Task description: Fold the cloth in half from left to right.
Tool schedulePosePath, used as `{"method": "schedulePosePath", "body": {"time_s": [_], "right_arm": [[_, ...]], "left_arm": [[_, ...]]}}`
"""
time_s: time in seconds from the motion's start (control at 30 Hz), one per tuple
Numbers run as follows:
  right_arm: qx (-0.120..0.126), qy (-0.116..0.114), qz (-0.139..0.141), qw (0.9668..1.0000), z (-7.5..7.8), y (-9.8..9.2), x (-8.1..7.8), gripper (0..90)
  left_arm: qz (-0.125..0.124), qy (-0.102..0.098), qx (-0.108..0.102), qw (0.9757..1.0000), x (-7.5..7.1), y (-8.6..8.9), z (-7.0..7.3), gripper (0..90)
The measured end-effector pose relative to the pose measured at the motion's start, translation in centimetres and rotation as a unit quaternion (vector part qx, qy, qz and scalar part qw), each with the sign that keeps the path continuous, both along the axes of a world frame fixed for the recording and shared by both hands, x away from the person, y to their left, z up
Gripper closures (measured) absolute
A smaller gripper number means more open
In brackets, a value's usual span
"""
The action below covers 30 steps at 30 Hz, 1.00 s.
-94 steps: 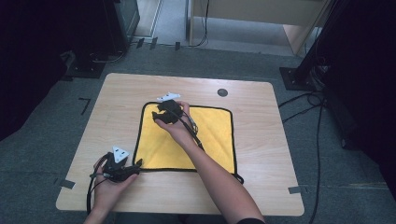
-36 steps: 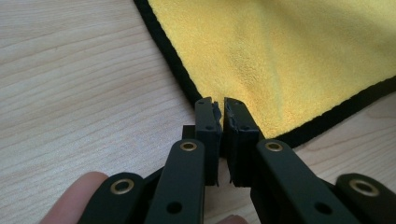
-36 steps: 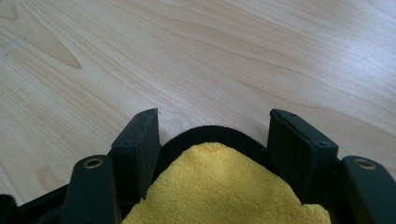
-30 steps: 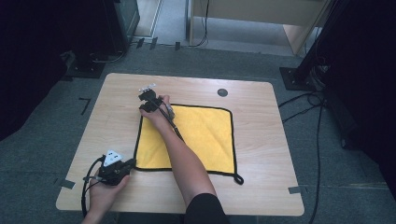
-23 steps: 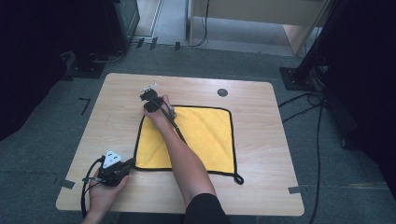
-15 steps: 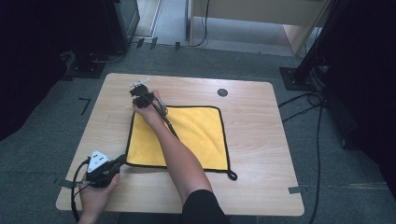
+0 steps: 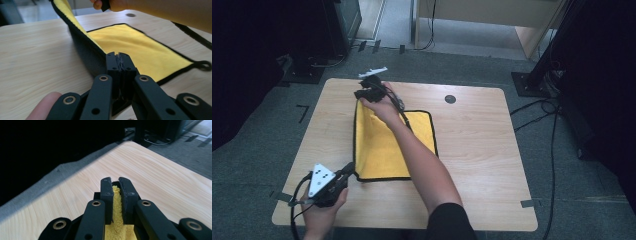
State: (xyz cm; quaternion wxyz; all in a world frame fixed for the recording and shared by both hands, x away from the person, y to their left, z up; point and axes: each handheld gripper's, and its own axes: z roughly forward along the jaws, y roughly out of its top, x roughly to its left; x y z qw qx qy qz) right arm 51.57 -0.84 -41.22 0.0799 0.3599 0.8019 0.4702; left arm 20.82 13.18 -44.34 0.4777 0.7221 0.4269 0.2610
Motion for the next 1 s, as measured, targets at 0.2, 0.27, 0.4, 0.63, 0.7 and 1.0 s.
{"method": "schedulePosePath", "body": {"time_s": [0.2, 0.27, 0.4, 0.63, 0.7, 1.0], "right_arm": [[0.008, 0.005, -0.034, 0.9994, -0.7, -8.3, -0.6, 82.8], [0.009, 0.008, -0.038, 0.9992, -0.8, -9.8, -0.7, 82.8], [0.001, -0.005, -0.053, 0.9986, -1.1, -13.8, -1.0, 82.8], [-0.011, 0.005, -0.145, 0.9893, -3.6, -19.8, -0.6, 70.7], [0.001, 0.015, -0.181, 0.9834, -4.7, -22.8, -0.7, 64.8], [0.007, 0.034, -0.189, 0.9814, -6.8, -25.8, -3.1, 61.9]], "left_arm": [[-0.063, 0.015, 0.022, 0.9977, 1.1, -8.1, -0.6, 88.2], [-0.072, 0.017, 0.027, 0.9969, 1.3, -9.4, -0.7, 88.2], [-0.099, 0.019, 0.044, 0.994, 2.3, -13.9, -1.2, 88.2], [-0.124, 0.074, 0.045, 0.9885, 4.4, -19.2, -3.3, 64.4], [-0.125, 0.073, 0.056, 0.9878, 4.0, -18.7, -3.6, 56.8], [-0.093, 0.079, 0.078, 0.9895, 3.6, -13.1, -4.6, 53.4]]}}
